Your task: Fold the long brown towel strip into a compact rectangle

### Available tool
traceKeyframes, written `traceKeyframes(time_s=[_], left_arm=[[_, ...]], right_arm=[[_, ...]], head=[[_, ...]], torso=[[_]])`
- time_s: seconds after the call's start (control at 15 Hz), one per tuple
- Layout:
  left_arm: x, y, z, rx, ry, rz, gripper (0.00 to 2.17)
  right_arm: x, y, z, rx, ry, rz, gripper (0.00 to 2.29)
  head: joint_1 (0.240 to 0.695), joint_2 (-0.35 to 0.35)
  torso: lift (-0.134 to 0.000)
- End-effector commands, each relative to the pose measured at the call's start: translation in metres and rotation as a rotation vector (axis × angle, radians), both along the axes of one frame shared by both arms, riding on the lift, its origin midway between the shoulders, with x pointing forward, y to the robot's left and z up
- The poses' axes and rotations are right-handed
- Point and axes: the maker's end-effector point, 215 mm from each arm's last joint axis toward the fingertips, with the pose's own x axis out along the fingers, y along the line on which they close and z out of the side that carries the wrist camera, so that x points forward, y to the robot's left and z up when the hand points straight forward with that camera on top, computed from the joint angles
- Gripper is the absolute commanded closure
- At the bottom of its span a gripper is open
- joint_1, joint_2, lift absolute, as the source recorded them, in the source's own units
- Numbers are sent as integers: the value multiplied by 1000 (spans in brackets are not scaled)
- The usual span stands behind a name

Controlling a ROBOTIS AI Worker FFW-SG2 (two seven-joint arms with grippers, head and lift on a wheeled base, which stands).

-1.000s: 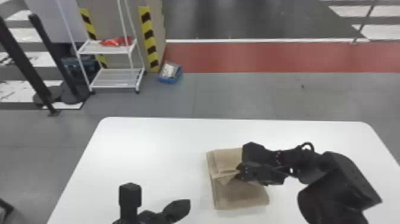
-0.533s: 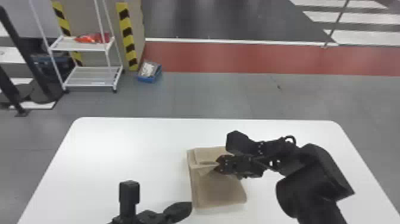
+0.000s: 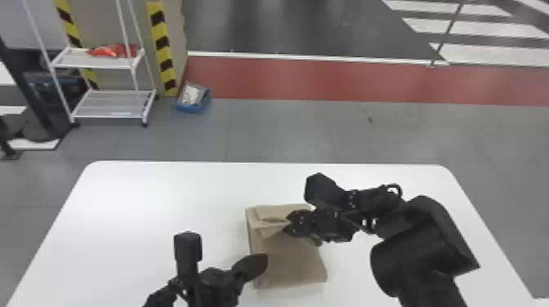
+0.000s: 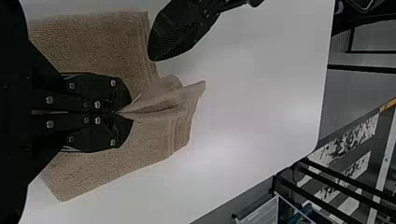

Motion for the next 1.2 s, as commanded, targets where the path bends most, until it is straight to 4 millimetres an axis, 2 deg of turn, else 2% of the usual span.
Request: traceKeyframes(time_s=[0.0,0.33,0.6,1.13], left_arm=[[-5,-19,-8,-10,26,-22,1382],[-10,-48,-14,-15,44,-55,1382],[0,-45,-25,72,12,-34,1382],[7,-44,-43,183,-9,-26,1382]], right_arm=[[0,-1,1,3,1,-3,1295],[-5,-8,-6,4,15,-15,1295],[-8,-3,2,21,13,0,1295],[-12,-3,10,33,17,16,1295]], head=[[695,-101],[695,-156],[695,-173],[695,-167]], torso=[[0],[0],[0],[0]])
